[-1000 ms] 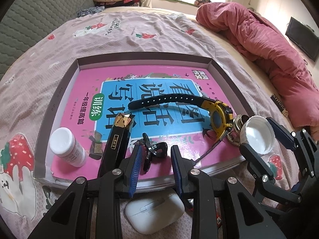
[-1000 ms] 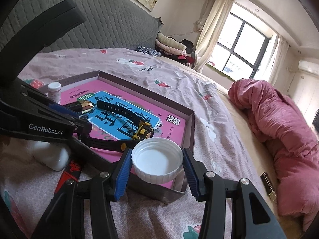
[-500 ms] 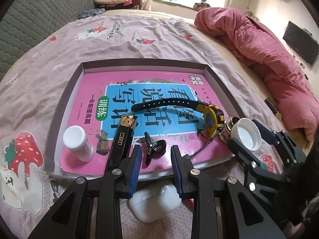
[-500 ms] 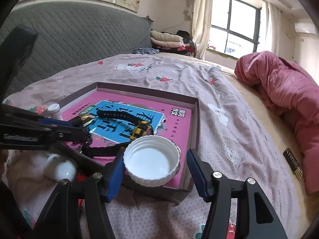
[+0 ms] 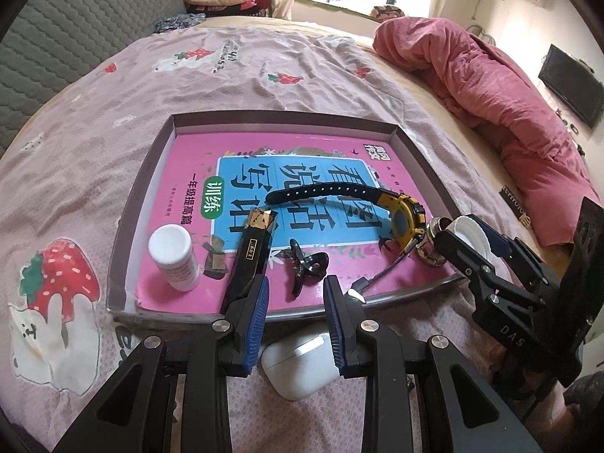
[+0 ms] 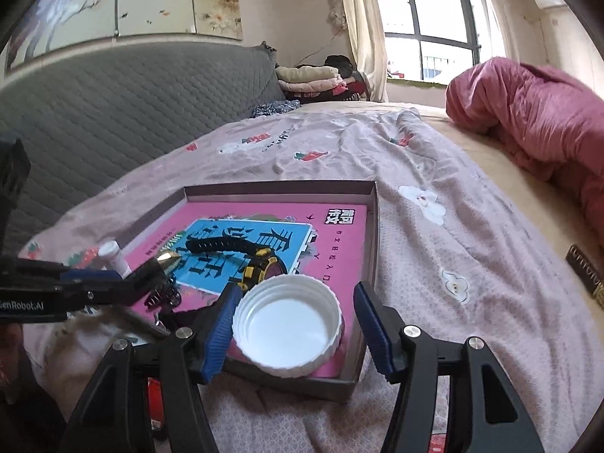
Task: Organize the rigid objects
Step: 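Lower the white bottle cap into the box beside the watch and open the right gripper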
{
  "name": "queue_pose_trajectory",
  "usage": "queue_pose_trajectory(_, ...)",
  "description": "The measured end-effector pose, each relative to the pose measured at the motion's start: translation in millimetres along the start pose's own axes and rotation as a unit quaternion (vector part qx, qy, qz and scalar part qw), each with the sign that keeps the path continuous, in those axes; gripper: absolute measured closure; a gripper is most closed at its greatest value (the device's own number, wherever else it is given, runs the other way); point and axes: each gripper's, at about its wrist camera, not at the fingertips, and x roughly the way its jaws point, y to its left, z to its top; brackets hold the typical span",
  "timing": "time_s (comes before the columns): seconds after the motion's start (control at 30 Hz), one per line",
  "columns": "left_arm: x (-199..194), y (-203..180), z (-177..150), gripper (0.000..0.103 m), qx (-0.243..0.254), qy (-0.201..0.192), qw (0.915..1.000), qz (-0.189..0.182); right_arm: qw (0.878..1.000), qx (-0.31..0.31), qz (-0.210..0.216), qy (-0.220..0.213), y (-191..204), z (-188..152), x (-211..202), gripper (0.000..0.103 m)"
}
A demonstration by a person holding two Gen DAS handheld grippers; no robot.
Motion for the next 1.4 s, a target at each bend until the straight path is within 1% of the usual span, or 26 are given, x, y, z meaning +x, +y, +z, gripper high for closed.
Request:
queue_pose_trajectory(0.17,-2,-2,-1,0.073,0.001,0.000,1.0000,-0.005,1.000,0.000,0.006,-0.030,0,6,-17,0.042)
queue_pose_trajectory(0.37,-9,-5,-6,0.073,0.006,-0.003,0.9999,-0.012,1.000,-0.003,-0.007,-0.027,2,5,-38,0.042)
queue_pose_trajectory(0.43,-10,-6,-10,0.073,0.010,-0.001,0.9999,-0.013,1.000,-0.007,-0.019,-0.023,5,3,-44,0.042)
queue_pose_trajectory(0.57,-15,-5,-18,0.073,0.013,0.002,0.9998,-0.018,1.000,-0.007,-0.017,-0.022,12,1,-50,0.042)
queue_pose_trajectory(0.67,-20,-6,-20,0.072,0.016,0.002,0.9997,-0.019,0.999,-0.015,-0.026,-0.022,19,0,-52,0.042)
queue_pose_trajectory(0.73,-23,-7,-20,0.069,0.018,0.000,0.9997,-0.019,0.999,-0.017,-0.031,-0.020,21,-2,-52,0.042)
queue_pose_trajectory(0.87,-31,-6,-19,0.067,0.016,-0.005,0.9996,-0.023,0.999,-0.016,-0.045,-0.011,23,-4,-51,0.042)
queue_pose_trajectory(0.93,-34,-5,-21,0.067,0.014,-0.006,0.9996,-0.024,0.999,-0.009,-0.035,-0.005,23,-5,-52,0.042)
queue_pose_trajectory(1.03,-34,-3,-22,0.067,0.012,-0.004,0.9996,-0.025,1.000,-0.005,-0.008,0.005,26,-9,-53,0.042)
queue_pose_trajectory(1.13,-34,0,-23,0.067,0.007,-0.001,0.9996,-0.027,1.000,-0.010,0.003,0.014,30,-11,-49,0.042)
queue_pose_trajectory(1.27,-33,3,-25,0.067,0.003,0.000,0.9996,-0.028,0.999,-0.003,0.018,0.026,29,-13,-37,0.042)
queue_pose_trajectory(1.4,-32,5,-25,0.067,-0.001,0.001,0.9996,-0.029,0.999,-0.004,0.019,0.028,28,-13,-24,0.042)
